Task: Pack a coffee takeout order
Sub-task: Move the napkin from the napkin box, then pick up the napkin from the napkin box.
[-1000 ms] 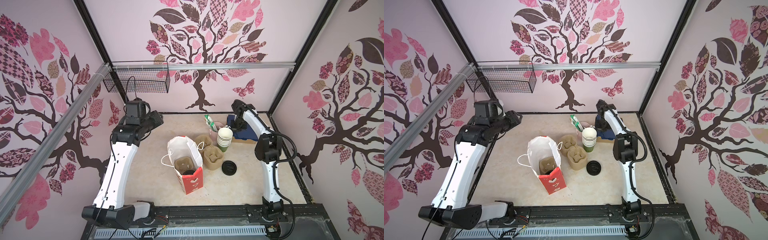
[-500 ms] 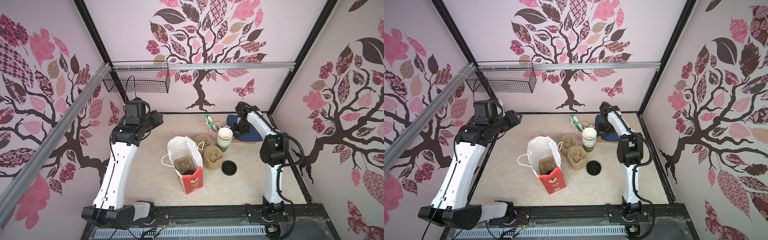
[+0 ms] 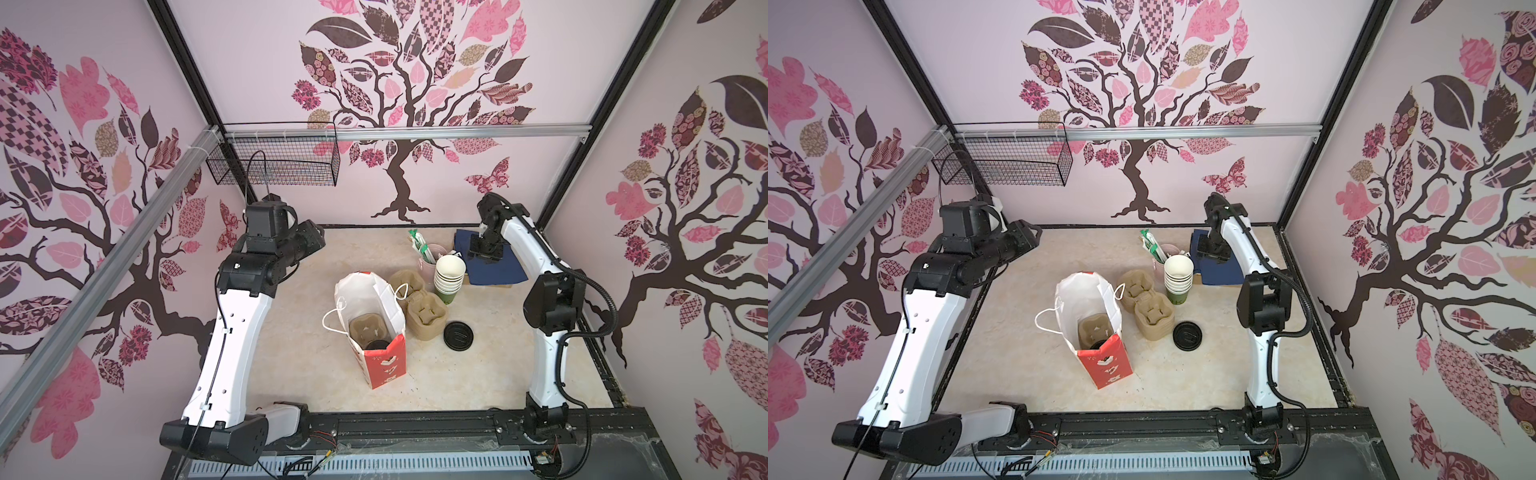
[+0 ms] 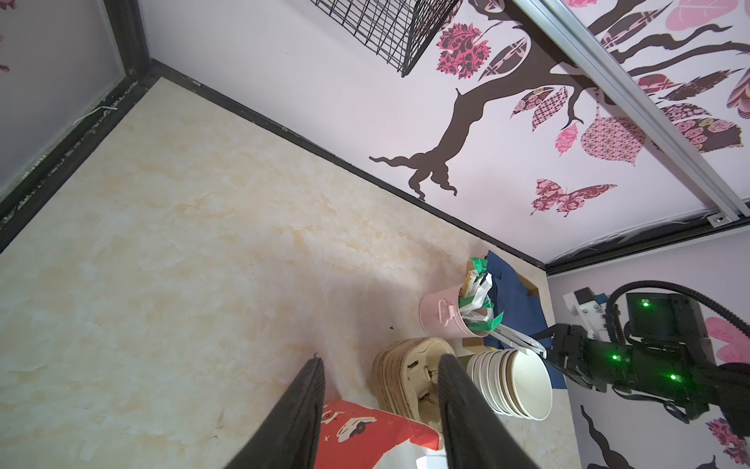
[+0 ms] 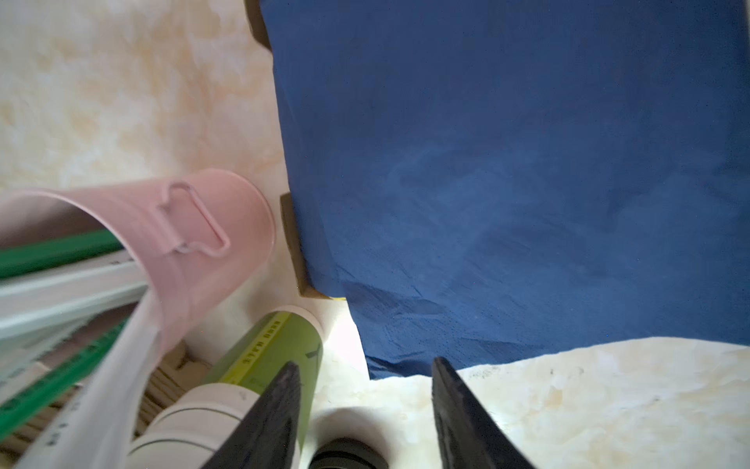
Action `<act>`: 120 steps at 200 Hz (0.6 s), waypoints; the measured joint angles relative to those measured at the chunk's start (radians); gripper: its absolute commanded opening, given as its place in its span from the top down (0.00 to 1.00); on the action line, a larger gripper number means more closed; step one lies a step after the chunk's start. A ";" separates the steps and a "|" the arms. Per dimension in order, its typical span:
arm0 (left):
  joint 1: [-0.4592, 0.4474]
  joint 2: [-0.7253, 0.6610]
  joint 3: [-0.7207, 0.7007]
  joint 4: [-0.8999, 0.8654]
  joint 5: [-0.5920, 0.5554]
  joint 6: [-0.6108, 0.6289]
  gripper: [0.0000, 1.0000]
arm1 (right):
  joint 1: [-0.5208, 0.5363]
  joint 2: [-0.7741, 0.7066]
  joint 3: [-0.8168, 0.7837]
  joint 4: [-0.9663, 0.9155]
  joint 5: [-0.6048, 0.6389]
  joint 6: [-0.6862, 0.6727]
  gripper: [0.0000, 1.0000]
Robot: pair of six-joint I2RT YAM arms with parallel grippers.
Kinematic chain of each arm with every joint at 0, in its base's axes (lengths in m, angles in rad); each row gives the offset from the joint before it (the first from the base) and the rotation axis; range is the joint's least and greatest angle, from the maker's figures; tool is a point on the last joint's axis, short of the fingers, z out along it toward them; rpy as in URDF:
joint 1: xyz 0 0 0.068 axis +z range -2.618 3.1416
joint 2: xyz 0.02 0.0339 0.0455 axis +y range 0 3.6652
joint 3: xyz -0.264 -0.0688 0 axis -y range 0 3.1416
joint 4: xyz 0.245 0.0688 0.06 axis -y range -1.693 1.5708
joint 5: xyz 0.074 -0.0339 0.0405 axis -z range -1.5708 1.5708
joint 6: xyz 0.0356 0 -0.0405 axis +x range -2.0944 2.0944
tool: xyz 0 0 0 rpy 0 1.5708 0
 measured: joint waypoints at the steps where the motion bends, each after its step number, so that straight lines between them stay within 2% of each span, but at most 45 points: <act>1: 0.000 0.000 0.000 0.000 0.000 0.000 0.51 | -0.002 -0.002 -0.002 0.001 -0.002 0.000 0.40; 18: 0.000 -0.006 0.000 0.000 0.000 0.004 0.51 | -0.060 -0.092 -0.117 0.077 -0.059 0.055 0.40; 34: 0.000 -0.011 0.000 0.000 0.000 0.005 0.51 | -0.156 -0.242 -0.353 0.208 -0.151 0.138 0.39; 52: 0.000 -0.018 0.000 0.002 0.002 0.007 0.51 | -0.294 -0.395 -0.603 0.341 -0.252 0.248 0.31; 66: 0.000 -0.022 -0.001 0.005 0.004 0.007 0.51 | -0.379 -0.457 -0.727 0.424 -0.297 0.312 0.27; 93: 0.000 -0.031 -0.002 0.025 0.005 0.007 0.51 | -0.396 -0.476 -0.825 0.538 -0.352 0.379 0.25; 120: 0.000 -0.035 -0.005 0.045 0.012 0.006 0.51 | -0.442 -0.474 -0.854 0.627 -0.386 0.380 0.27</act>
